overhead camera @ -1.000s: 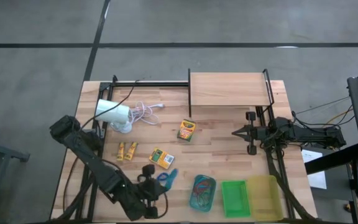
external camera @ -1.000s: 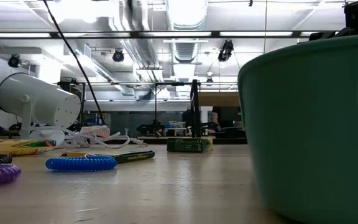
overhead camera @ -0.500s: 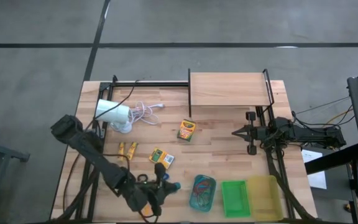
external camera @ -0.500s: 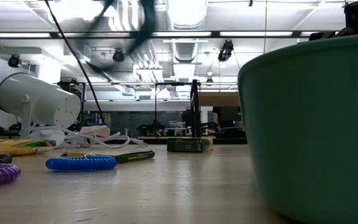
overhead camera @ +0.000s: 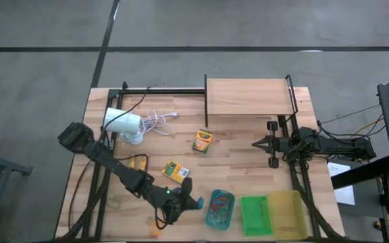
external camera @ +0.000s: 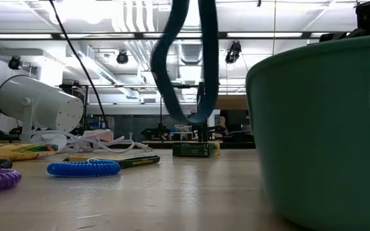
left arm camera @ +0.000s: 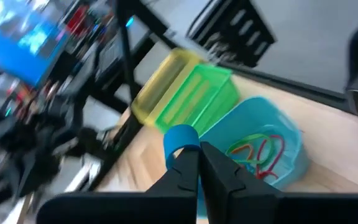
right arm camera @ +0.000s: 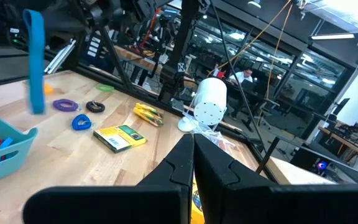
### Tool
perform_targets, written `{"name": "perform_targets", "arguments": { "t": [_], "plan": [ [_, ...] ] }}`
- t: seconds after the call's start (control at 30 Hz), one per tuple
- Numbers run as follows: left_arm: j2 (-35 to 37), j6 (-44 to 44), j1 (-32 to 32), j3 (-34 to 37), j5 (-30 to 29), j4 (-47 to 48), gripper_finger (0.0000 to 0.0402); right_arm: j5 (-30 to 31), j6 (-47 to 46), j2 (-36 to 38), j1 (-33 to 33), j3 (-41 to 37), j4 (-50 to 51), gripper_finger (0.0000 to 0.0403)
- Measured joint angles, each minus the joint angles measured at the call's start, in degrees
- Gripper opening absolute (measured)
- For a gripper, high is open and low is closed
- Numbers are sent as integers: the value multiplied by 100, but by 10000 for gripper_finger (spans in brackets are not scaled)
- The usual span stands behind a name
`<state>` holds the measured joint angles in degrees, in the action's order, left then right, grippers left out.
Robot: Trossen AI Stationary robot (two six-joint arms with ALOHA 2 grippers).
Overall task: Pick & Place Office Desk Supplies
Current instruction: Put the blue rubber band into the blue bin
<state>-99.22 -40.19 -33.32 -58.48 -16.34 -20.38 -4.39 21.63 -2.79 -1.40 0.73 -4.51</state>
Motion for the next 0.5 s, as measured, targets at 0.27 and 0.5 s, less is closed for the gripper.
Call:
{"name": "perform_targets", "arguments": {
  "t": [0.27,0.5],
  "plan": [
    [0,-1102,57,0,484,-245,8,0,0,0,1,-1,0,8],
    [0,-1449,170,0,729,-532,8,0,0,0,0,-1,0,8]
  ]
}}
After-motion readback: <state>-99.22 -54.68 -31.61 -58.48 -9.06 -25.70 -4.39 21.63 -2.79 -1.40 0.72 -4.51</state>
